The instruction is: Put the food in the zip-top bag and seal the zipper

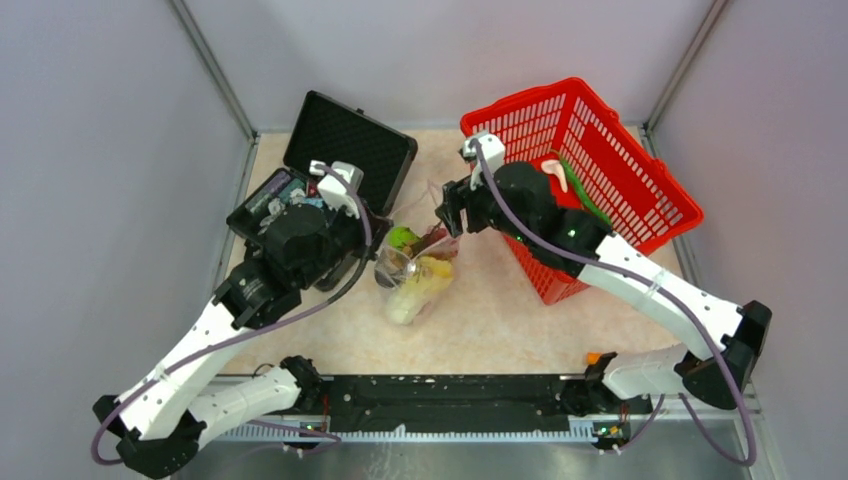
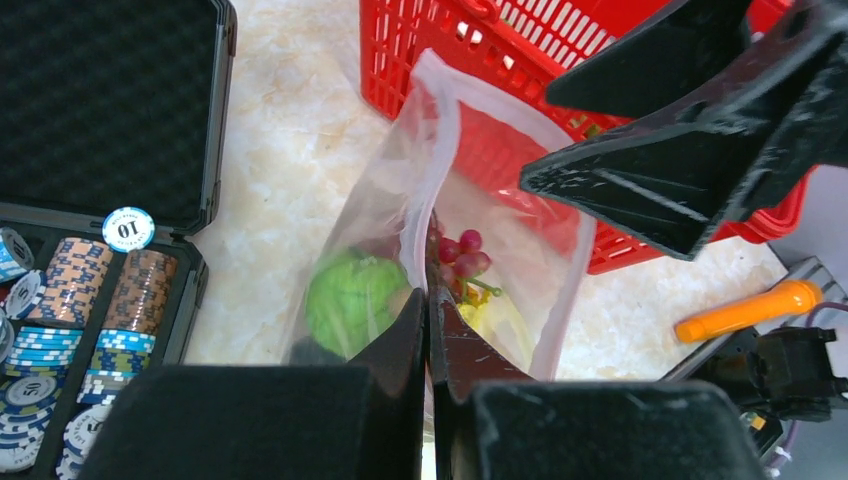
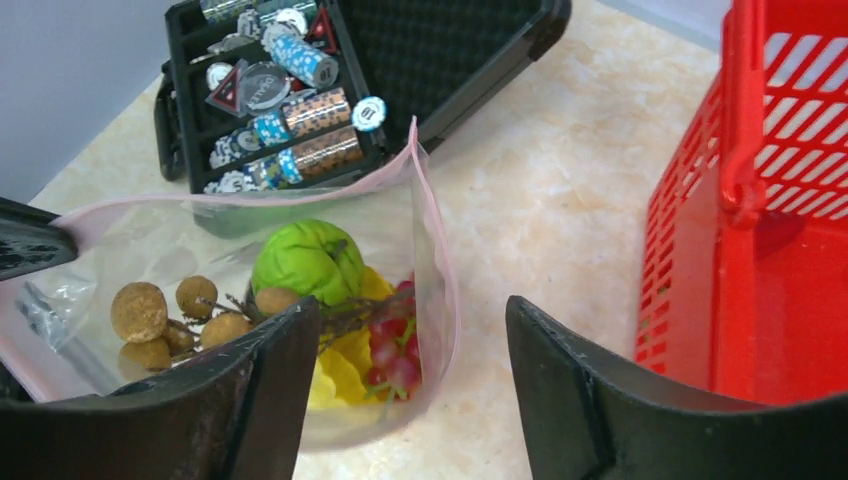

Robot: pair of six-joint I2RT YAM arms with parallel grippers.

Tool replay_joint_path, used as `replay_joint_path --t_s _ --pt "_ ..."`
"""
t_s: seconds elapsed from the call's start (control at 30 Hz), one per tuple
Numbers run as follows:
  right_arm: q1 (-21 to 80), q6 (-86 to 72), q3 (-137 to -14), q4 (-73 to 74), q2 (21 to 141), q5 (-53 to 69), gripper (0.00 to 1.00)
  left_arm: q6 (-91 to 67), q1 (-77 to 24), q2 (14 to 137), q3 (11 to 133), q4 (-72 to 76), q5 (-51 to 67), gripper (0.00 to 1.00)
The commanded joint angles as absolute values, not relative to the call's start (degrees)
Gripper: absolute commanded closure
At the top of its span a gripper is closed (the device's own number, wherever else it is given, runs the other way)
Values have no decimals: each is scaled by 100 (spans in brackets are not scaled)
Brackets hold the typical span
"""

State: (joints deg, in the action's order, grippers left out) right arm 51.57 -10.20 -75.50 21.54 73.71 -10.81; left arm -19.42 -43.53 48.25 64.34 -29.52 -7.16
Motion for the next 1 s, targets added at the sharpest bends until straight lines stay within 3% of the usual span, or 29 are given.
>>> replay_joint_path --t_s 0.0,0.17,0.3,0.43,0.57,0.8,0.83,0.87,0.97 --pt "4859 -995 -8148 2222 7000 -848 27 -1757 -4333 5158 6729 -2577 -985 100" --pt "4579 -705 -8299 2470 6348 -1548 25 -1648 -4320 5470 6889 -2620 -1339 100" --pt "3253 -744 -8151 2317 6021 -1368 25 -1447 -4307 5661 7023 -2475 -1165 100" --pt "1796 -965 -8810 3506 7026 -801 26 -1215 -4290 5830 7215 -2441 -899 100" --pt "1491 -938 -8983 4353 8071 -1653 22 -1245 -4263 5870 7255 -2520 -913 100" --pt "1064 -1185 -8632 4306 8417 -927 26 -1292 -4247 5727 6925 -2411 -852 100" --pt "1066 -1194 -8512 4060 8234 -519 26 -1285 -4245 5741 6895 -2402 -865 94" --pt "1068 -1185 -8349 3765 8008 -122 26 -1254 -4241 5766 6885 -2400 -886 78" --pt "1069 -1354 -7903 2879 7253 918 26 -1237 -4220 5883 6924 -2400 -910 68"
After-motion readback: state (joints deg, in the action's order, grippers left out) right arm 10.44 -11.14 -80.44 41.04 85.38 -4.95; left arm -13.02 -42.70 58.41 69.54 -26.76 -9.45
